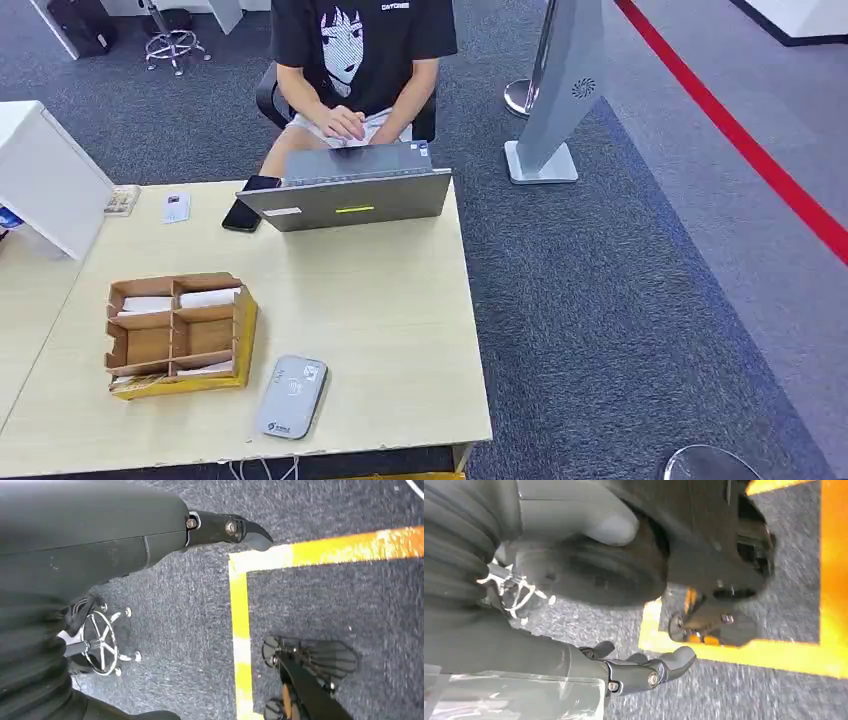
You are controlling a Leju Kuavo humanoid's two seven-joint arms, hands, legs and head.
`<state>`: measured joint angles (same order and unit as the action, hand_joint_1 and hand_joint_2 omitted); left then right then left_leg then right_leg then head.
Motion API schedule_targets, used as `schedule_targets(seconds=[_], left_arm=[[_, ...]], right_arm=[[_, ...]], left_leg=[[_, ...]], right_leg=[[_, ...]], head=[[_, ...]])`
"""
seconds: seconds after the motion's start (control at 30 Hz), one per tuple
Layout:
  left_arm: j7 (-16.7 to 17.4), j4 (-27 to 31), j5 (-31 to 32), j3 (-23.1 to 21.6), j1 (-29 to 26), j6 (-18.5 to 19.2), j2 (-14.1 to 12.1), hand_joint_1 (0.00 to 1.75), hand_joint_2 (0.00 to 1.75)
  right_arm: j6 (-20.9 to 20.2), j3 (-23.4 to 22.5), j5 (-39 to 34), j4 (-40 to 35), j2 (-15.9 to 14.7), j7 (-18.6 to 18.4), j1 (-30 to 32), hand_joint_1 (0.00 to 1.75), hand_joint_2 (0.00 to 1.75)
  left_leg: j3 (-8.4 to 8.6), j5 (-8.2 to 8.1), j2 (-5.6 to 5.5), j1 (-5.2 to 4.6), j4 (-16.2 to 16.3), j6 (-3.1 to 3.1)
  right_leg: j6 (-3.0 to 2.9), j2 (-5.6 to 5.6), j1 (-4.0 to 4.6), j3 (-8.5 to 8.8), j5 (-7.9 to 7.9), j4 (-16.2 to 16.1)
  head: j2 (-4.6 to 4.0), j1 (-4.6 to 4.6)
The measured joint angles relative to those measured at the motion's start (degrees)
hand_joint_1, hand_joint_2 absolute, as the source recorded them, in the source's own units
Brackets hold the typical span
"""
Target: Pass the card to the sensor for recognition and then transmit it.
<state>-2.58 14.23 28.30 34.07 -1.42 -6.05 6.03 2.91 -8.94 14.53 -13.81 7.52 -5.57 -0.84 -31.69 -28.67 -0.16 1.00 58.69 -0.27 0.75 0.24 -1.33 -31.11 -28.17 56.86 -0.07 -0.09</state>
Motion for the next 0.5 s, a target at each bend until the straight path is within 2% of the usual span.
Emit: schedule_targets(seconds=[0.03,0.1,0.13,0.17,0.33,0.5], left_arm=[[0.15,0.24,-1.30,-1.47,-0.29,0.20,-0.23,0.00,1.75],[0.90,2.08,-10.12,-11.13,-2.46,2.01,-2.14,0.00,1.75],[1.46,3.78,-16.97,-18.76,-4.04,3.49,-3.32,0.00,0.00],[1.66,4.43,-19.64,-21.58,-4.79,4.04,-3.80,0.00,0.00],[2.08,5.68,-26.17,-27.49,-5.85,5.42,-4.78,0.00,0.00],[2.29,6.20,-28.06,-30.40,-6.47,5.90,-5.18,0.00,0.00]], right_arm=[[-0.13,0.30,-0.71,-0.28,-0.20,0.24,0.28,0.00,1.75],[-1.11,2.58,-5.18,-2.64,-1.36,2.08,2.38,0.00,1.75],[-1.64,4.13,-8.61,-4.59,-3.56,3.12,4.45,0.00,0.00],[-1.86,4.87,-9.98,-5.35,-4.57,3.71,5.98,0.00,0.00],[-2.66,6.47,-13.31,-6.88,-5.88,5.09,8.22,0.00,0.00],[-2.84,7.19,-14.36,-7.65,-6.45,5.42,8.65,0.00,0.00]], left_leg=[[0.01,0.00,0.00,-0.01,0.00,0.00],[0.02,0.00,0.00,-0.02,0.00,0.00],[-0.01,-0.02,-0.08,-0.02,0.00,0.04],[-0.07,-0.03,-0.08,-0.02,0.00,0.03],[-0.05,-0.08,-0.05,0.00,0.00,0.01],[-0.04,-0.07,-0.05,0.03,0.00,0.00]], right_leg=[[0.00,-0.02,-0.01,-0.03,0.00,0.00],[0.00,-0.03,-0.01,-0.05,0.00,0.00],[0.04,-0.04,-0.01,-0.01,-0.03,0.00],[0.04,-0.03,-0.01,0.06,-0.03,0.00],[0.03,0.00,0.00,0.01,-0.03,0.00],[0.03,0.00,0.02,0.03,-0.04,0.02]], head=[[0.02,-0.02],[0.00,-0.04],[0.00,0.00],[0.00,0.07],[0.00,0.00],[0.00,0.00]])
